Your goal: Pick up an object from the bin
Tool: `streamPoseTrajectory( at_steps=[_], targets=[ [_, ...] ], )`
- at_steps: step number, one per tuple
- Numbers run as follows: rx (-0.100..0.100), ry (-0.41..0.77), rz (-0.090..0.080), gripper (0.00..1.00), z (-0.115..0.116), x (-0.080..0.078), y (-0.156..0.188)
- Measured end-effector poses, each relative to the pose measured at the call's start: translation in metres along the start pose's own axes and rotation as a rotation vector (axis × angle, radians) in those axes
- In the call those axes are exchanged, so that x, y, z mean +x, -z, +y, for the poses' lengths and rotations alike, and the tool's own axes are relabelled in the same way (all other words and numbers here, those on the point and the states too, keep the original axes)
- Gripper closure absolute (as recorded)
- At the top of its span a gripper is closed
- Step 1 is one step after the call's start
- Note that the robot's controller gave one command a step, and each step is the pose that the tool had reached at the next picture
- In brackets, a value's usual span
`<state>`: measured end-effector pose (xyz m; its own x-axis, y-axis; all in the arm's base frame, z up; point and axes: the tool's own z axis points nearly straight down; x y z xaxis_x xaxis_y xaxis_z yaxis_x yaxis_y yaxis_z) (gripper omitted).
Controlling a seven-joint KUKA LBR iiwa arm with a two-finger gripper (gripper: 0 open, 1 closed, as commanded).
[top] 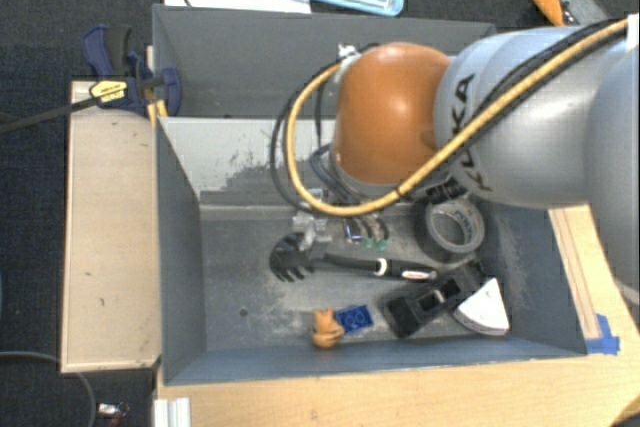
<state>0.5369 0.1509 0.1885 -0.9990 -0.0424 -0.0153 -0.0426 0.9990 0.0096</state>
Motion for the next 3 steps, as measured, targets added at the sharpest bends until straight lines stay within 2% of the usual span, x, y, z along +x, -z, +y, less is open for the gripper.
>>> streamPoseTrajectory(
  at_steps=[1,2,3],
  targets=[
    [0.000,-0.011,0.003,1.00,0.010,0.013,0.041],
    [-0.005,-0.012,-0.018,1.00,0.002,-0.012,0.022],
    [-0.009,-0.088,-0.019,1.00,-0.035,-0.022,-0.051]
  ],
)
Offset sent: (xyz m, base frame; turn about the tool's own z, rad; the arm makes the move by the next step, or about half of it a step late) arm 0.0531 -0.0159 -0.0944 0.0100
